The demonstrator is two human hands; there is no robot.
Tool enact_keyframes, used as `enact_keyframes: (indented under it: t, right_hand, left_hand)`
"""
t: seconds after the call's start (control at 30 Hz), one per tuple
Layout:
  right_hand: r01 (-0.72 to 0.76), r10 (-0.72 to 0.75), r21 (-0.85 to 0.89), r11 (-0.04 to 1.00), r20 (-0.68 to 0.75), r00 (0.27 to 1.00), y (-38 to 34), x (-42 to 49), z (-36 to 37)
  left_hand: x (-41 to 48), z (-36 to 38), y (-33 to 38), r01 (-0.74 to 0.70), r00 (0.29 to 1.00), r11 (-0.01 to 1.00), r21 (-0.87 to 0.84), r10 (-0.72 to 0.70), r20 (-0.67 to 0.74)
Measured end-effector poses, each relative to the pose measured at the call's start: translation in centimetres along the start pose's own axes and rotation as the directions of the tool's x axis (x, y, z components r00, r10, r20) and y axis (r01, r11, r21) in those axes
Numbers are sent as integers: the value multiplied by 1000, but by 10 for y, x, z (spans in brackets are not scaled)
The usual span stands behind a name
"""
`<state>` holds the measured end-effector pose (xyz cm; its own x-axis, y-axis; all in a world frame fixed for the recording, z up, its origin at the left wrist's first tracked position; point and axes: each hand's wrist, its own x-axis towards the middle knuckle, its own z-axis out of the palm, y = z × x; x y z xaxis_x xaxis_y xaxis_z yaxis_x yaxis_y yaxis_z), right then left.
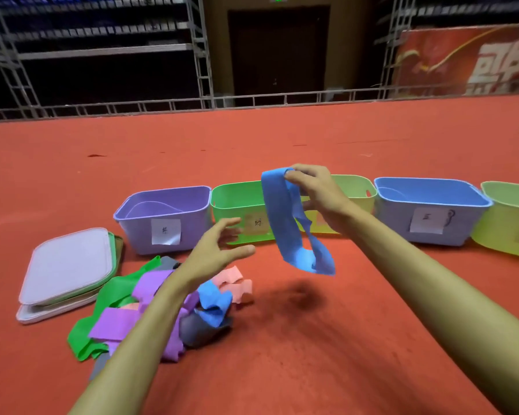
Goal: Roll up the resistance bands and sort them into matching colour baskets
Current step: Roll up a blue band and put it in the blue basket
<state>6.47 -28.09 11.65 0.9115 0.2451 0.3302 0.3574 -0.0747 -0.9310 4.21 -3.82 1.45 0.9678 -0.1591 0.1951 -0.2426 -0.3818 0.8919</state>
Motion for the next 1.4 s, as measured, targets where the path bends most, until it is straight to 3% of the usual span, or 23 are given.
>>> enact_keyframes:
  t: [0.1,0.2,0.53,0.73,0.87,1.0,1.17,1.3,1.4]
  right_hand:
    - [24,-23,17,1000,-63,998,-4,-4,-15]
    - [-35,46,101,994,-111,993,-6,-12,-37]
    - [-114,227,437,892,-214,950,21,-41,-113]
    - [-212,355,495,843,-216,910,59,-61,-158]
    - [-360,448,436,825,-116,887,94,-79,-166]
    - [-406,478,401,821,-94,873,131,-91,-153]
    - [-465,481,280,840,11,876,161,-109,-137]
    - [-491,445,224,842,228,866,174,-116,-141]
    - [-383,341,301,873,183,922,149,-107,-156]
  left_hand:
    - [7,37,37,-66,988,977,-203,93,124]
    - [8,67,53,-95,963,965,-245,152,224]
    - [-5,146,50,35,954,953,-300,58,295]
    - [-4,151,70,107,960,758,-644,90,266]
    - [-1,149,97,120,951,621,-774,152,269]
    - [3,155,127,122,952,532,-838,177,251]
    - [13,158,157,46,967,618,-785,169,189]
    - [20,156,168,-22,983,730,-683,140,117]
    - [23,153,170,-58,986,774,-630,143,84]
